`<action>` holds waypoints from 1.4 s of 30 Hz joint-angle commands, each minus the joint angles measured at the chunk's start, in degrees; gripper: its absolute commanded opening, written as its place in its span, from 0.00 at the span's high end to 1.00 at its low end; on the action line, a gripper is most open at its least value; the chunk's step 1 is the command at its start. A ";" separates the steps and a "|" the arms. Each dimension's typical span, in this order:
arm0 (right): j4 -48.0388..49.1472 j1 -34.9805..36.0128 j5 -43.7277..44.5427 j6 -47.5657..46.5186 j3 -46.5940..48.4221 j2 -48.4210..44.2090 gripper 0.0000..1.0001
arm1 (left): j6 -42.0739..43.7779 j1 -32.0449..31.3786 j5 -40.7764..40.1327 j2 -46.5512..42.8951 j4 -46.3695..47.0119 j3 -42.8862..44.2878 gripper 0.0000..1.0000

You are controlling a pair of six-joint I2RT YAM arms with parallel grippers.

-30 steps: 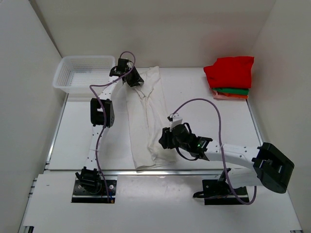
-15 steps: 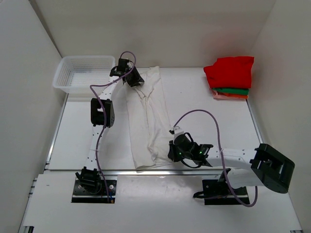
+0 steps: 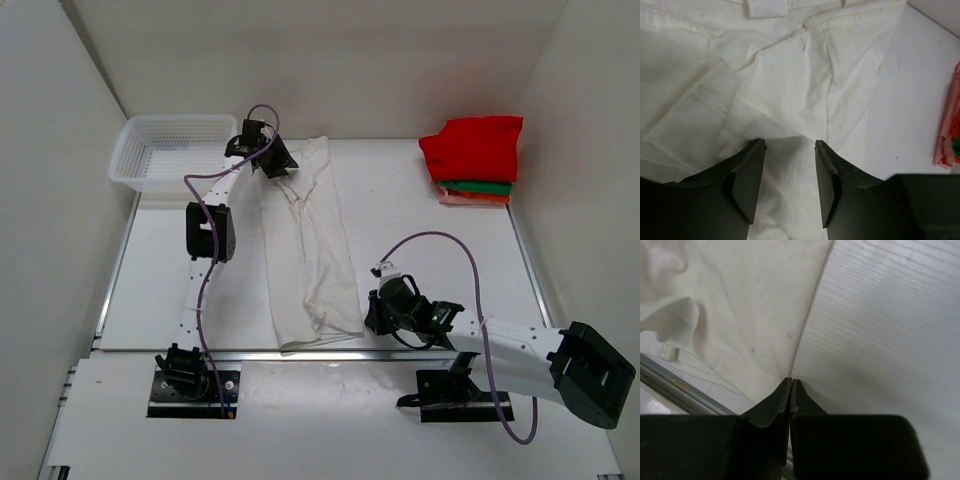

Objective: Fold and stack the t-shirts
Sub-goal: Rotate the tshirt 90 degrees

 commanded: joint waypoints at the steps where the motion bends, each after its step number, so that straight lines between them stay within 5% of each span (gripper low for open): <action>1: -0.64 -1.14 1.06 -1.02 -0.26 -2.72 1.00 | 0.77 0.35 4.29 -5.65 0.05 3.21 0.44; 3: -1.16 -1.67 1.68 -1.72 0.27 -3.95 0.98 | 1.03 0.26 6.74 -9.53 0.66 2.87 0.40; 7: -0.20 -1.58 2.38 -5.49 3.52 -2.29 0.80 | 4.10 -1.50 5.98 -23.14 -1.79 -3.63 0.36; 11: 1.82 -0.35 1.86 -9.45 6.06 0.44 0.72 | 9.28 -4.56 2.29 -40.78 -5.39 -25.58 0.34; 17: -2.82 -0.26 2.21 -5.78 8.18 3.34 0.67 | 6.67 -12.46 -4.31 -69.25 0.81 -81.51 0.32; 22: -8.63 1.05 3.78 2.49 9.06 2.29 0.67 | 0.44 -25.91 -9.06 -83.25 4.16 -102.56 0.33; 27: -13.20 3.51 6.51 9.60 11.69 4.22 0.56 | -5.20 -31.99 -11.61 -90.03 4.80 -111.39 0.31; 42: -13.73 6.95 4.49 15.59 11.69 10.46 0.54 | -14.18 -36.73 -11.08 -96.64 5.67 -120.26 0.30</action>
